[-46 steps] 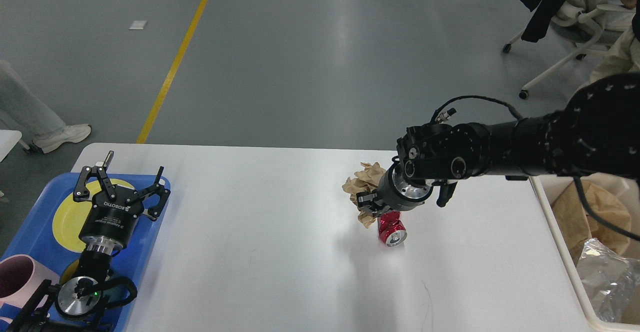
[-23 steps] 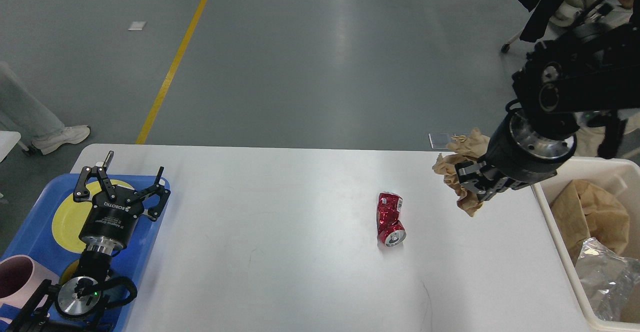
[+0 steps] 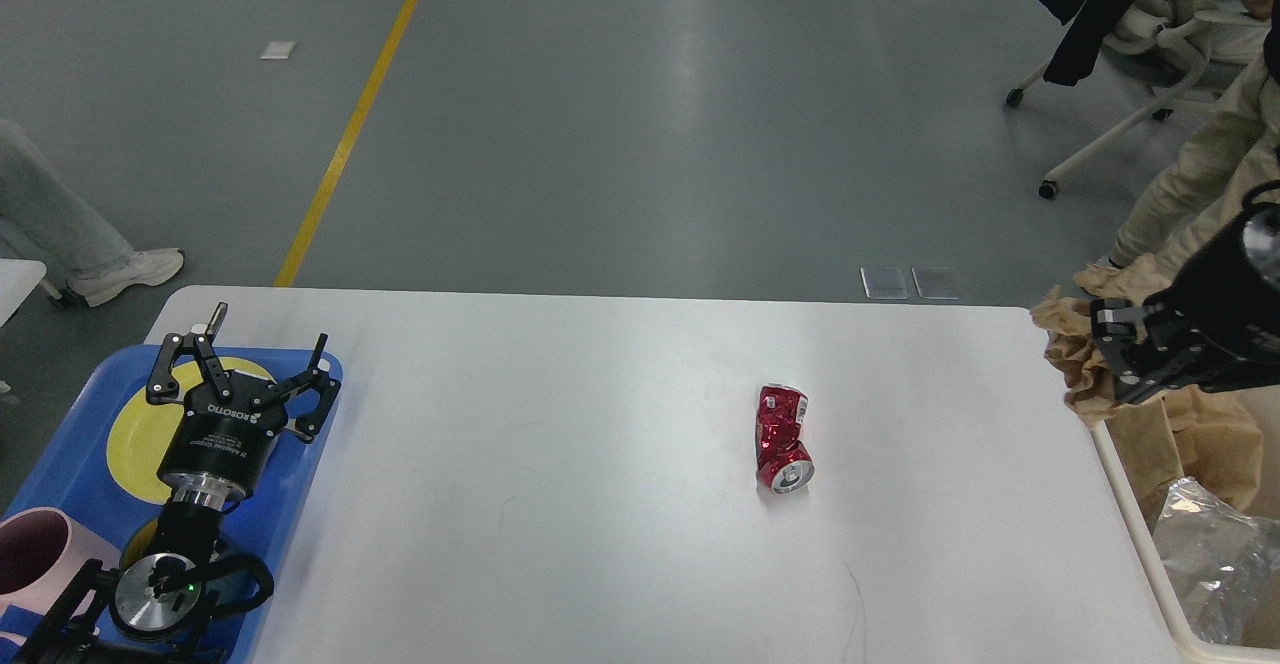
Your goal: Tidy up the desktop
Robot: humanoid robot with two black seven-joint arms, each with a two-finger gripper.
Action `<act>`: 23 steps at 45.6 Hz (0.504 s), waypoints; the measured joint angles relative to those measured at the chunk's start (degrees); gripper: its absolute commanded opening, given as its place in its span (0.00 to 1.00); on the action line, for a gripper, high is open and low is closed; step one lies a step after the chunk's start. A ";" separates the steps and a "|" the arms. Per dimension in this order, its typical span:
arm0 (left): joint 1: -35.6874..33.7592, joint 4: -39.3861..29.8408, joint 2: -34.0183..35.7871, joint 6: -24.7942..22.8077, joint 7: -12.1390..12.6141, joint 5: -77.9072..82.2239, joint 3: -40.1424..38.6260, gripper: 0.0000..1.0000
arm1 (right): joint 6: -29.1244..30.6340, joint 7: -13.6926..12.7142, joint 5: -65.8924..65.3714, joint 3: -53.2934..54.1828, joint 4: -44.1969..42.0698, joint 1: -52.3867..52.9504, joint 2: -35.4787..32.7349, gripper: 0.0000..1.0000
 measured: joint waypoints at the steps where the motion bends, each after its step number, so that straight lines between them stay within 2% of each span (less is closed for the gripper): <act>1: 0.00 0.00 0.00 0.00 0.00 0.01 0.00 0.97 | -0.50 -0.04 -0.82 -0.50 -1.56 -1.63 -2.09 0.00; 6: -0.01 0.04 0.00 0.01 -0.01 0.00 0.00 0.97 | -1.50 -0.21 -4.64 -1.05 -10.71 -10.45 -10.88 0.00; 12: -0.02 0.05 0.00 0.01 0.00 0.00 0.00 0.97 | -1.66 -0.26 -6.70 1.68 -26.34 -24.43 -17.58 0.00; 23: -0.02 0.04 0.00 0.01 0.00 -0.03 0.00 0.97 | -2.42 -0.18 -6.63 22.25 -54.89 -58.65 -20.53 0.00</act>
